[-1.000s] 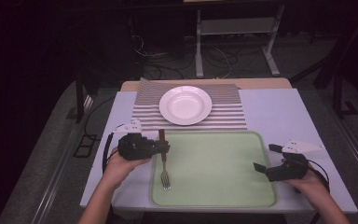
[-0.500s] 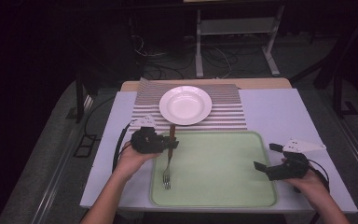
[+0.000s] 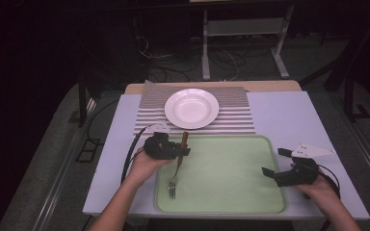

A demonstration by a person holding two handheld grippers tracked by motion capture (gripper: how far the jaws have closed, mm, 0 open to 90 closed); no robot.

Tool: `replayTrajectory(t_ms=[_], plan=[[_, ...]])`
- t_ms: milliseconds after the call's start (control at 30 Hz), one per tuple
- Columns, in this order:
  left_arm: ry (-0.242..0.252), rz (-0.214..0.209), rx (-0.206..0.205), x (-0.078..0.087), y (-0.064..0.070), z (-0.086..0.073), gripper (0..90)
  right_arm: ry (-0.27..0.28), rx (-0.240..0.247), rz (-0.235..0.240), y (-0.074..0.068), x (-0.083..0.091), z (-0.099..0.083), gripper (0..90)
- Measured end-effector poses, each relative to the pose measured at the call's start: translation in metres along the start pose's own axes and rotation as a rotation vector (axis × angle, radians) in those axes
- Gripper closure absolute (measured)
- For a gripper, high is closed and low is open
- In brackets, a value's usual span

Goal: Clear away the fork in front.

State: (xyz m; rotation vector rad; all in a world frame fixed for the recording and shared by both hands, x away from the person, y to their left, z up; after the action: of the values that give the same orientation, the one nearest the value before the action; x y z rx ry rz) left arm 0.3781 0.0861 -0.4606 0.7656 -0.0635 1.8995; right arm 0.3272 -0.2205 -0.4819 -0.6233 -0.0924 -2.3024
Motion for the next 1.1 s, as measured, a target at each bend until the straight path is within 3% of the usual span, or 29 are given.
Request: replayTrajectory(t_ms=[367,567,833,900,1100], plan=[[-0.104,0.024,0.056,-0.023,-0.012,-0.025,66.5,-0.002,0.008,0.004,0.0,-0.002,0.001,1.7],[-0.132,0.027,0.065,-0.029,-0.017,-0.031,65.5,-0.004,0.015,0.003,-0.001,-0.001,0.0,1.7],[-0.11,0.051,0.064,-0.026,-0.022,-0.029,62.8,-0.004,0.017,0.003,0.0,-0.002,0.001,1.7],[-0.084,0.057,0.056,-0.022,-0.021,-0.025,62.7,-0.001,0.019,0.003,0.0,-0.001,0.001,1.6],[-0.049,0.035,0.03,-0.018,-0.012,-0.016,77.9,-0.004,0.019,-0.001,0.001,0.0,0.0,1.7]])
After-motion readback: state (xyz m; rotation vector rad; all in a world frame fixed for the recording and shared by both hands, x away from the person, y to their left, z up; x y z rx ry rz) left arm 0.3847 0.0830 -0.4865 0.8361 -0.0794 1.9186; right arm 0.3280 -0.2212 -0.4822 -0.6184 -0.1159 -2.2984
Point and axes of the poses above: each handheld gripper's, and its own axes: x roughly backward along the jaws, z roughly out of its top, y roughly to its right, the point moved 9 cm from there along -x, roughly forward along the jaws, and after that the axes turned 3 degrees about y, right-handed, at the moved point
